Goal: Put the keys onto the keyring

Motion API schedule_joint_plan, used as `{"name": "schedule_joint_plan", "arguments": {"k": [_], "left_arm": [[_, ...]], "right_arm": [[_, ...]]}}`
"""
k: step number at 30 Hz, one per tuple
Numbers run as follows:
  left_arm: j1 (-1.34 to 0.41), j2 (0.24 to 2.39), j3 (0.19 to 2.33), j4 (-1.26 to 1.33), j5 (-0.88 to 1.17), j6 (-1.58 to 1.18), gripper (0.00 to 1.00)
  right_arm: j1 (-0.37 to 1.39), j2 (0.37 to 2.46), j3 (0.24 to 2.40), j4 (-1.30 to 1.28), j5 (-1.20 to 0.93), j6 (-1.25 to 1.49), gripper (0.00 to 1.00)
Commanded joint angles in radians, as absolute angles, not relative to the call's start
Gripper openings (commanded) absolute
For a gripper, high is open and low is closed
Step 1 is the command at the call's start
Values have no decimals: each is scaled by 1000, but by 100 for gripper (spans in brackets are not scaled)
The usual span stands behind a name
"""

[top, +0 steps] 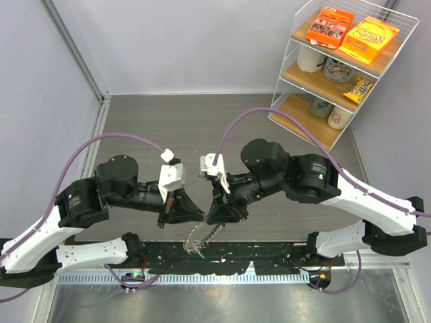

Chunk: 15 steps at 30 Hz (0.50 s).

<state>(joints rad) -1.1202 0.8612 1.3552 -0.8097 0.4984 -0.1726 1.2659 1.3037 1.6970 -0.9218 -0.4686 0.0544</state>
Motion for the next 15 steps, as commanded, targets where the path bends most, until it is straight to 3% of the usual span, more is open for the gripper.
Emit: {"name": "schedule_joint_plan", "arguments": {"k": [1, 5, 15], "left_arm": [[-1123, 789, 1321, -626, 456, -192, 0], [-1123, 743, 1263, -499, 428, -235, 0], [-1123, 646, 1079, -97, 338, -351, 0]], "right_arm": [[1269, 1184, 1636, -770, -437, 74, 33], [1269, 1077, 1568, -693, -347, 94, 44], [1269, 905, 1399, -479, -362, 78, 49]]}}
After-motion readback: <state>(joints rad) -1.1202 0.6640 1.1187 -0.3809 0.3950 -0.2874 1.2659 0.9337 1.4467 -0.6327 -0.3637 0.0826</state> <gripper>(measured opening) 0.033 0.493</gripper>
